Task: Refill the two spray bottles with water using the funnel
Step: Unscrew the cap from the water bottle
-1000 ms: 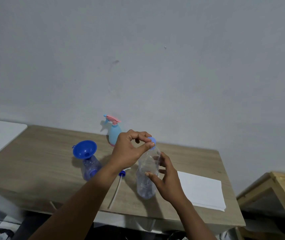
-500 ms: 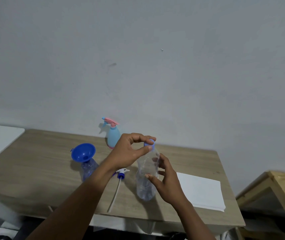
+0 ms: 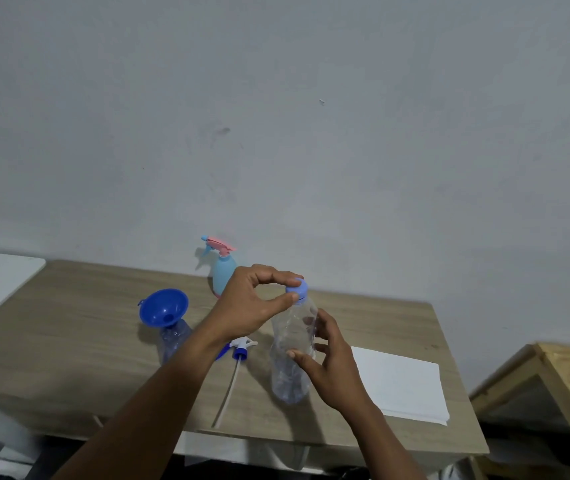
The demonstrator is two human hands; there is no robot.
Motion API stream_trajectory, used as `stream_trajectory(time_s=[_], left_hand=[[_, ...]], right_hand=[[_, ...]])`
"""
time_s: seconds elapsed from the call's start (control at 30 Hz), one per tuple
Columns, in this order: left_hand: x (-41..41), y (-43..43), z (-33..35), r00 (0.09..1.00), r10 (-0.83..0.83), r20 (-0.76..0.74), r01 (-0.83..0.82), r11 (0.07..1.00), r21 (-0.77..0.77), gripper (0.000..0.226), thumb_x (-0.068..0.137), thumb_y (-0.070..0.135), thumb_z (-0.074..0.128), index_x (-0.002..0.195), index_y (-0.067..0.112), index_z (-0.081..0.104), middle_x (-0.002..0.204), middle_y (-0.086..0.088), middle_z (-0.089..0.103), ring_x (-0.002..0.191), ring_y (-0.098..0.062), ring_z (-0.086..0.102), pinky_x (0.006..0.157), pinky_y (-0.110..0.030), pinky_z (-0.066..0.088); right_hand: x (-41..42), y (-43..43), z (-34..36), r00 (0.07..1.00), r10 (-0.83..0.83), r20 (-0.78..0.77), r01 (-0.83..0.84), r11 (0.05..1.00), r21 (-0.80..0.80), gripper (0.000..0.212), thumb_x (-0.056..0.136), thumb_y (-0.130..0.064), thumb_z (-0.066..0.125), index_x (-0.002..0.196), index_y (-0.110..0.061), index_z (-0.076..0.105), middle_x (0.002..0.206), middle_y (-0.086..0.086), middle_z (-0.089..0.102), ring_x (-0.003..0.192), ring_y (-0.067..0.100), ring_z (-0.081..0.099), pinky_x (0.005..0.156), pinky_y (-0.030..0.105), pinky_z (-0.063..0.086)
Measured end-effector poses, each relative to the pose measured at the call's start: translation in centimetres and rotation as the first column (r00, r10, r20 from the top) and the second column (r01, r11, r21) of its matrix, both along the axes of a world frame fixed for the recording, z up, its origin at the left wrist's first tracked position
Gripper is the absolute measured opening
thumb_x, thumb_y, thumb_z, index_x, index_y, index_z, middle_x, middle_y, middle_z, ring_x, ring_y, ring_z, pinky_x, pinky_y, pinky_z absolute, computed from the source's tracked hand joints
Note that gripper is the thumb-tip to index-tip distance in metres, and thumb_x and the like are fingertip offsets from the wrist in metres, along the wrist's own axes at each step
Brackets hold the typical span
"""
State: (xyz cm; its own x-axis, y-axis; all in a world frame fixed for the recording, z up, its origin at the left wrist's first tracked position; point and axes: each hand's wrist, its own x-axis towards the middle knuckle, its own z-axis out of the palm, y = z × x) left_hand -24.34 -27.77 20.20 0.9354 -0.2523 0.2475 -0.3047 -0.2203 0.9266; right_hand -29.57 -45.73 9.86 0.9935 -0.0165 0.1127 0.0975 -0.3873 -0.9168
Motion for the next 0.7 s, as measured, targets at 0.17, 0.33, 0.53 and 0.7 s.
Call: stream_trajectory(time_s=[0.17,0.33,0.53,0.7], left_hand=[[-0.2,-0.7,0.2,0.991,0.127,0.045,-0.123,0.989,-0.077,0.018,0.071,0.016,0.087,0.085,0.023,0.078,0.092,0.010,0.077,0.099,-0.011,0.069,0.085,-0.013,0.050],[0.3,-0.1,-0.9,0.913,0.400,0.078,-0.384,0.909,-0.164,0.015,0.075,0.014,0.086,0.082,0.014,0.073,0.090,0.011,0.075,0.078,-0.001,0.063,0.072,-0.006,0.044],[-0.4,3.6,-15.3,0.905,0.394,-0.159,-0.326,0.884,0.334,0.018,0.066,0.042,0.082,0.072,0.036,0.066,0.074,0.014,0.072,0.066,-0.002,0.067,0.069,-0.032,0.058],[-2.3,3.0,-20.6,0.877,0.418,-0.235,-0.109,0.651,0.751,0.023,0.068,0.060,0.070,0.061,0.043,0.057,0.086,0.013,0.072,0.084,-0.015,0.068,0.077,-0.031,0.056]], right_hand=[[-0.1,0.0,-0.2,1.000,-0.002,0.007,0.002,1.000,-0.002,0.075,0.083,-0.037,0.079,0.144,-0.037,0.036,0.137,-0.020,0.055,0.122,-0.002,0.054,0.100,0.028,0.052],[0.0,-0.2,-0.2,1.000,-0.007,0.017,0.007,1.000,0.001,0.076,0.082,-0.031,0.081,0.145,-0.034,0.037,0.135,-0.020,0.055,0.120,-0.001,0.056,0.096,0.027,0.054],[-0.1,-1.4,-0.5,0.996,-0.084,0.044,0.082,0.996,0.030,0.075,0.081,-0.020,0.083,0.143,-0.027,0.042,0.132,-0.017,0.058,0.117,0.002,0.060,0.093,0.029,0.056],[-0.1,-1.8,-0.5,0.996,-0.078,0.032,0.078,0.997,0.015,0.074,0.082,-0.022,0.082,0.144,-0.029,0.041,0.134,-0.017,0.057,0.119,0.003,0.059,0.095,0.028,0.054]])
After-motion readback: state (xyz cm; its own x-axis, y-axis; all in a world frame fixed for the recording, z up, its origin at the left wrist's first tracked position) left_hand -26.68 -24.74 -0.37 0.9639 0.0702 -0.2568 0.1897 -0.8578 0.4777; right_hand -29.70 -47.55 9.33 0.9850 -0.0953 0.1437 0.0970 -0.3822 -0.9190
